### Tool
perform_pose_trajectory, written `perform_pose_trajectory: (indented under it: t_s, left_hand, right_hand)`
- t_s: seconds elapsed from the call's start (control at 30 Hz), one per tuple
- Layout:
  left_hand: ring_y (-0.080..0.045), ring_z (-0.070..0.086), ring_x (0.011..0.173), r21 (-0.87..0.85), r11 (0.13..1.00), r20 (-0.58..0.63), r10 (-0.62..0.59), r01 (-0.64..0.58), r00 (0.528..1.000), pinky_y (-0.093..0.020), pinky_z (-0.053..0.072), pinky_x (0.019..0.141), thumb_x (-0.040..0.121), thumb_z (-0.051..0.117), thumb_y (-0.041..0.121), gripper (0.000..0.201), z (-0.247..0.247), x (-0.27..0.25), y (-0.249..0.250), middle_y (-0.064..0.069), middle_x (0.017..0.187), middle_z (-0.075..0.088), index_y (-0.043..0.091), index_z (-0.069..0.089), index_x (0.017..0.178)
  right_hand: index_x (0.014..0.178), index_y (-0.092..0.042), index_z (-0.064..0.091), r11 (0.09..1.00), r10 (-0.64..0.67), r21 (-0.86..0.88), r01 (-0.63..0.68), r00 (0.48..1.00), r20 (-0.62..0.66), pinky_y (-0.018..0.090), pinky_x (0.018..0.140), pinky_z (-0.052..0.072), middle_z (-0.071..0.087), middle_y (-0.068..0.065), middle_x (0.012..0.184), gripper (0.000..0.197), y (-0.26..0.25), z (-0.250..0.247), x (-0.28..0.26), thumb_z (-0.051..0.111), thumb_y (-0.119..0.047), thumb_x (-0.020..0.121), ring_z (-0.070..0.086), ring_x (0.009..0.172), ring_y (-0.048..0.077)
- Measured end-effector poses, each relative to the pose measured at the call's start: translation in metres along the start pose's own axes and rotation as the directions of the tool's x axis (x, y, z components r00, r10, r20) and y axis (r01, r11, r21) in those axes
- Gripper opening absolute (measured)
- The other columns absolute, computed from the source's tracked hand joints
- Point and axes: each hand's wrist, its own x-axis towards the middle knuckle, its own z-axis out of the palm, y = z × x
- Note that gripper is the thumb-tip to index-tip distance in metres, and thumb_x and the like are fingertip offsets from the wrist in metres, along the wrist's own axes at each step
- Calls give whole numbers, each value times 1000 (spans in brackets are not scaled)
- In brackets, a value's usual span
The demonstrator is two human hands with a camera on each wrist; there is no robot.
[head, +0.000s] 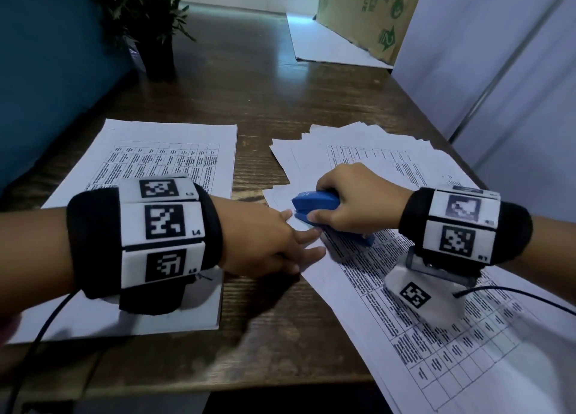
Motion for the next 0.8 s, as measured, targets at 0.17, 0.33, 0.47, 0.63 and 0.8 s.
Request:
perform_pose_trajectory:
  t_s: [0.17,0.33,0.47,0.63,0.8]
  left_hand:
    - [-36,5,144,-6,1000,-6,0,0,1000,-34,12,115,102,23,36,47,1,-1,1,17,158,1,37,16,148]
    - [-37,12,143,-21,1000,-19,21,-21,1000,-37,12,117,102,24,34,46,0,0,0,19,156,9,34,21,148]
    - [-36,26,138,-30,999,-35,31,-32,999,-40,23,113,102,26,33,44,2,-1,-1,18,154,18,35,23,146]
    - [-32,28,137,-36,998,-49,42,-43,998,-41,32,107,102,28,33,44,5,1,-3,16,153,24,37,24,145]
    - [-33,18,143,-34,998,-59,55,-57,997,-42,19,115,102,26,34,46,9,6,-6,16,156,16,34,22,147]
  right_hand:
    - [59,-22,50,993,81,90,-80,997,-7,23,49,31,50,-6,58,31,-2,0,-3,67,-36,81,46,55,6]
    - [71,-17,52,998,-12,-58,9,999,-49,27,53,34,49,-4,62,21,-11,3,-5,64,-32,80,48,61,16]
    - [75,-18,45,979,-116,-176,103,991,-65,28,62,36,47,-1,72,19,-16,3,-7,59,-28,81,47,70,22]
    - [79,-19,42,954,-189,-250,167,980,-68,27,64,34,45,-3,79,18,-17,3,-9,58,-27,83,46,74,21]
    - [75,-16,50,993,-56,-107,53,998,-21,28,54,32,44,-5,62,22,-11,-1,-3,62,-32,83,45,63,19]
